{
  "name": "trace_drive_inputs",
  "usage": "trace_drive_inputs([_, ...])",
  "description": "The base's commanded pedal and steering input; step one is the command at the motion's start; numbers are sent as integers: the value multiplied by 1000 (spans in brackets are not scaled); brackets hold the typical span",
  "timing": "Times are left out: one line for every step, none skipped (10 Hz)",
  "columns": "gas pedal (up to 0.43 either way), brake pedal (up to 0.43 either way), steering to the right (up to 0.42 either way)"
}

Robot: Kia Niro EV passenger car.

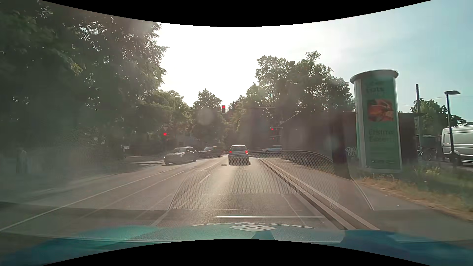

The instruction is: Follow the waypoints while adhering to traffic rules and regulations

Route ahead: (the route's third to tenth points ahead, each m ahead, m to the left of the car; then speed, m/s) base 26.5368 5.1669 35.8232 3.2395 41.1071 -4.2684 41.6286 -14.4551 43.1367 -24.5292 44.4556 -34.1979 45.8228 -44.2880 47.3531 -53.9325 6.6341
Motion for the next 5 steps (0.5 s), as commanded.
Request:
trace_drive_inputs([0, 0, -7])
trace_drive_inputs([0, 0, -8])
trace_drive_inputs([0, 0, -7])
trace_drive_inputs([0, 0, -7])
trace_drive_inputs([0, 0, -7])
